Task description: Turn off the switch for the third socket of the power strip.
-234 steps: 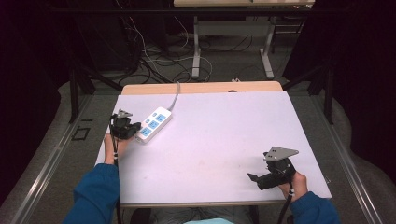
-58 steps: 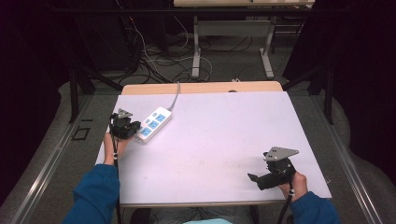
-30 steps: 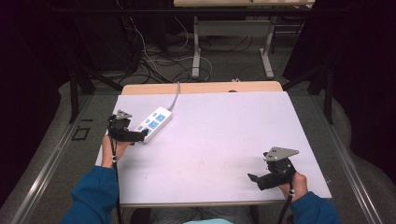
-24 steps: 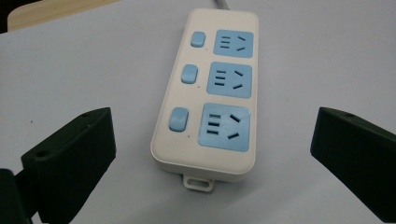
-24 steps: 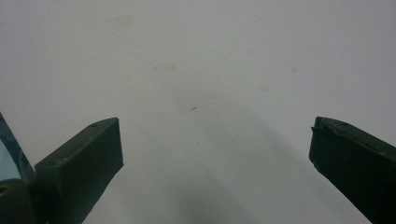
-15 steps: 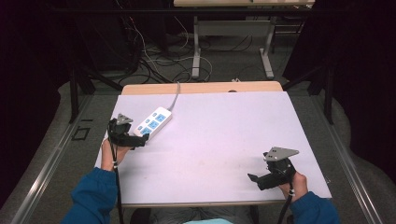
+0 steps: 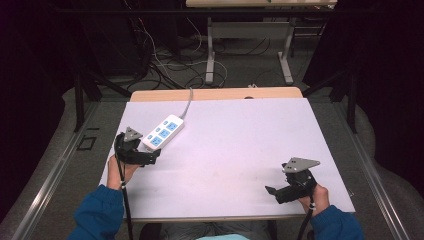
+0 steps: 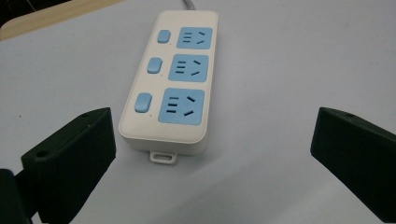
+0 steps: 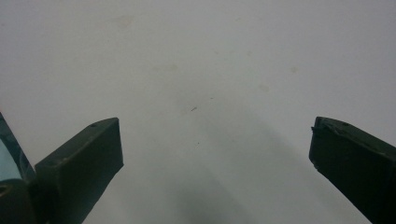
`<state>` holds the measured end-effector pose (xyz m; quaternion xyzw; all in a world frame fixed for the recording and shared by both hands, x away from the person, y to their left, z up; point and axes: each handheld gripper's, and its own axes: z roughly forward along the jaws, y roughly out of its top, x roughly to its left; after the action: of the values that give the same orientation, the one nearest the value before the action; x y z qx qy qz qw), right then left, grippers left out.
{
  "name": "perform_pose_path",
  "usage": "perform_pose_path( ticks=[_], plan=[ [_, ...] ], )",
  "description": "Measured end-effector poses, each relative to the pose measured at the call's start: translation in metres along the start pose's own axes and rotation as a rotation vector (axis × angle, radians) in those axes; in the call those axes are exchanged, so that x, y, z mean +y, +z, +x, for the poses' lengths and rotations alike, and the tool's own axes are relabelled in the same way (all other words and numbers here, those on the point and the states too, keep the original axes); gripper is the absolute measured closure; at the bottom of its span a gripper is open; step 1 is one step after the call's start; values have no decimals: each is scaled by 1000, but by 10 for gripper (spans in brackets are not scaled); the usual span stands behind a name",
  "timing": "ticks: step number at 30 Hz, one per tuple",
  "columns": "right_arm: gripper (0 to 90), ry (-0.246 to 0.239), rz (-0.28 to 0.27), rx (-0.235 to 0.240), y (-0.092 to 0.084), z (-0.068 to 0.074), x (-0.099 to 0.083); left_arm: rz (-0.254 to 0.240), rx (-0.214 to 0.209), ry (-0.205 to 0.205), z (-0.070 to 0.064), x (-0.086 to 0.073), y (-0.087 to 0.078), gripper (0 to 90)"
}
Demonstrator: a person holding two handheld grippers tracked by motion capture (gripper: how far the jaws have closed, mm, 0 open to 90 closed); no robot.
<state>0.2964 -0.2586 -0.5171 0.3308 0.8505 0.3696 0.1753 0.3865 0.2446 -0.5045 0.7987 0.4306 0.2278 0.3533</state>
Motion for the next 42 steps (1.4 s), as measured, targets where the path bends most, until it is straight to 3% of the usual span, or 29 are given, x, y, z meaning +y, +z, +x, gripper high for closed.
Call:
perform_pose_path(
  ticks=[19,22,23,26,42],
  plan=[
    [22,-2,10,-4,-1,0,0,-23,-18,32,-20,-14,-23,4],
    [22,-2,3,-3,0,0,0,-31,-23,22,-23,-17,-27,4],
    [22,-1,-5,-6,0,0,0,-29,-21,36,-23,-18,-28,4],
    [22,-3,1,-4,0,0,0,-37,-29,21,-26,-21,-31,4],
    [22,-4,-3,-8,0,1,0,-52,-41,38,-32,-38,-48,2]
  ],
)
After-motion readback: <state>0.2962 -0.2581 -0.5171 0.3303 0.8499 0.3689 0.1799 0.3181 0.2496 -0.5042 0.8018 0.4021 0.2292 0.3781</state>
